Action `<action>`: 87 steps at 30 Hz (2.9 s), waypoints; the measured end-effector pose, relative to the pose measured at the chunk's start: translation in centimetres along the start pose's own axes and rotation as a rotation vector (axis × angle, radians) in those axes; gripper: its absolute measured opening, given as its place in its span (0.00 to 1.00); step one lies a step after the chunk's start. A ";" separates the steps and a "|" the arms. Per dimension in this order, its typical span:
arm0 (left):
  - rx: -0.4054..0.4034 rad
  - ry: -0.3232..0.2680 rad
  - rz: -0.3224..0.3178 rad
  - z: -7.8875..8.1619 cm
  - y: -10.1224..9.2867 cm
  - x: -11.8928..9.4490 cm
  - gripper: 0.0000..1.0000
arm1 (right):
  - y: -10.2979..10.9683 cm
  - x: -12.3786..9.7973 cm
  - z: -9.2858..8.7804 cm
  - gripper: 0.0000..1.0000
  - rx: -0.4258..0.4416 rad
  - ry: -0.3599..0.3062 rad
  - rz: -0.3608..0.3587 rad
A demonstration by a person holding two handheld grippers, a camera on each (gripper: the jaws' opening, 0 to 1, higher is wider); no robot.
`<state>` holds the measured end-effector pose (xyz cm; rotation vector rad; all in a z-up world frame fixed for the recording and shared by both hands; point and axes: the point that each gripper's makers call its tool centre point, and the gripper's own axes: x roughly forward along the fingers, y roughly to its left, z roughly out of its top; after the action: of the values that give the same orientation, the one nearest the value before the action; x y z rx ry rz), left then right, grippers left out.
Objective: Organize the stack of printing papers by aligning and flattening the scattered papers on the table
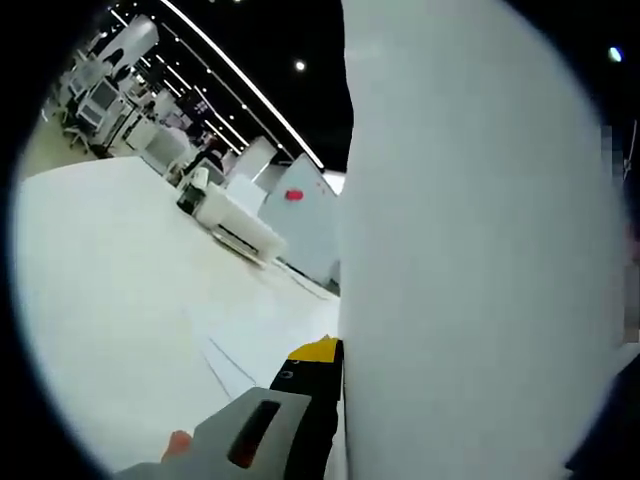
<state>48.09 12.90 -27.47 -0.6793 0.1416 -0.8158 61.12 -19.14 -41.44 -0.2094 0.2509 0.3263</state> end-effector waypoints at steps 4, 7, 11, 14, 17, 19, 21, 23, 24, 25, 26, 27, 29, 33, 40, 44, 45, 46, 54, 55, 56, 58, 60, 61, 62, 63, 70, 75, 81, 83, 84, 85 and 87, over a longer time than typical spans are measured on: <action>-0.002 -0.001 0.002 -0.1 0.0 0.0 0.06 | -0.6 -0.5 -0.3 0.90 0.004 0.003 -0.018; -0.004 -0.002 0.002 -0.2 0.0 0.1 0.06 | -0.6 -0.5 -0.3 0.89 0.006 0.005 -0.021; 0.004 0.000 0.004 -0.2 -0.1 0.0 0.06 | -0.6 -0.5 -0.4 0.90 0.009 0.006 -0.023; 0.006 -0.003 0.006 -0.2 -0.1 0.0 0.06 | -0.8 -0.6 -0.4 0.90 0.010 0.007 -0.028; 0.005 -0.005 0.007 -0.2 -0.1 -0.1 0.06 | -1.0 -0.6 -0.5 0.90 0.012 0.018 -0.030; 0.004 -0.007 0.009 -0.2 -0.1 -0.2 0.06 | -1.2 -0.5 -0.7 0.89 0.041 0.033 -0.029; -0.002 -0.009 0.009 -0.2 -0.1 -0.1 0.06 | -1.2 -0.2 -0.8 0.88 0.039 0.032 -0.029; 0.002 -0.007 0.005 -0.2 -0.3 0.0 0.06 | -1.2 -0.3 -0.7 0.88 0.030 0.027 -0.032; 0.005 -0.004 0.005 -0.2 -0.3 0.0 0.06 | -1.1 -0.3 -0.7 0.88 0.029 0.026 -0.031; 0.007 -0.003 0.006 -0.3 -0.4 0.0 0.06 | -1.1 -0.3 -0.7 0.88 0.028 0.026 -0.030; 0.007 -0.003 0.005 -0.3 -0.4 0.1 0.06 | -1.1 -0.4 -0.7 0.88 0.027 0.025 -0.031; 0.004 -0.005 0.003 -0.3 -0.4 0.1 0.06 | -1.0 -0.4 -0.7 0.87 0.027 0.024 -0.028; 0.004 -0.005 0.001 -0.2 -0.5 0.1 0.06 | -0.9 -0.3 -0.7 0.86 0.027 0.022 -0.023; 0.008 0.000 -0.001 -0.3 -0.6 0.1 0.06 | -0.7 -0.3 -0.7 0.83 0.034 0.022 -0.014; 0.007 -0.003 -0.002 -0.4 -0.6 0.1 0.06 | -0.5 0.3 -1.1 0.80 0.088 0.041 0.021; 0.009 -0.002 -0.002 -0.5 -0.7 0.1 0.06 | -0.4 0.3 -1.3 0.80 0.098 0.048 0.032; 0.008 -0.002 -0.001 -0.4 -0.6 0.1 0.06 | -0.4 0.3 -1.4 0.80 0.107 0.052 0.036; 0.008 -0.002 -0.001 -0.4 -0.6 0.1 0.06 | -0.4 0.3 -1.4 0.80 0.112 0.054 0.038; 0.001 -0.004 -0.001 -0.4 -0.3 -0.2 0.06 | 0.1 0.4 -1.7 0.75 0.141 0.068 0.075; 0.001 -0.003 -0.001 -0.4 -0.3 -0.2 0.06 | 0.2 0.4 -1.7 0.75 0.142 0.068 0.077; 0.002 -0.003 0.000 -0.4 -0.3 -0.2 0.06 | 0.2 0.4 -1.7 0.74 0.142 0.069 0.081; 0.000 -0.003 0.000 -0.5 -0.3 -0.2 0.06 | 0.2 0.4 -1.7 0.75 0.142 0.069 0.082; 0.001 -0.004 0.001 -0.4 -0.3 -0.3 0.06 | -0.1 0.4 -1.7 0.79 0.138 0.071 0.069; 0.002 -0.005 0.001 -0.4 -0.4 -0.3 0.06 | -0.2 0.4 -1.7 0.81 0.139 0.075 0.068; 0.002 -0.004 0.000 -0.4 -0.4 -0.3 0.06 | -0.5 0.5 -1.8 0.82 0.148 0.081 0.067; 0.002 -0.004 -0.001 -0.4 -0.4 -0.3 0.06 | -0.4 0.5 -1.8 0.83 0.148 0.081 0.073; 0.007 -0.014 -0.004 -0.3 -0.7 -0.4 0.06 | -0.4 0.6 -1.9 0.83 0.144 0.087 0.086; 0.001 -0.015 0.002 -0.4 -0.5 -0.6 0.06 | -0.3 0.5 -1.8 0.82 0.138 0.088 0.084; 0.000 -0.007 -0.001 -0.6 -0.5 -0.5 0.06 | 0.3 0.4 -1.1 0.77 0.056 0.060 0.090; -0.001 -0.007 -0.003 -0.6 -0.6 -0.4 0.06 | 0.6 0.3 -0.9 0.72 0.041 0.053 0.102; -0.002 -0.005 -0.004 -0.7 -0.6 -0.4 0.06 | 0.7 0.3 -0.9 0.71 0.040 0.052 0.103; -0.002 -0.004 -0.004 -0.7 -0.6 -0.4 0.06 | 0.7 0.3 -0.9 0.70 0.040 0.052 0.104; -0.001 -0.002 -0.004 -0.7 -0.6 -0.3 0.06 | 0.9 0.3 -0.9 0.68 0.041 0.052 0.112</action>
<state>47.24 12.46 -27.72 -0.6820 0.1389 -0.8184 60.93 -18.46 -42.50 -0.1635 0.3214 0.4261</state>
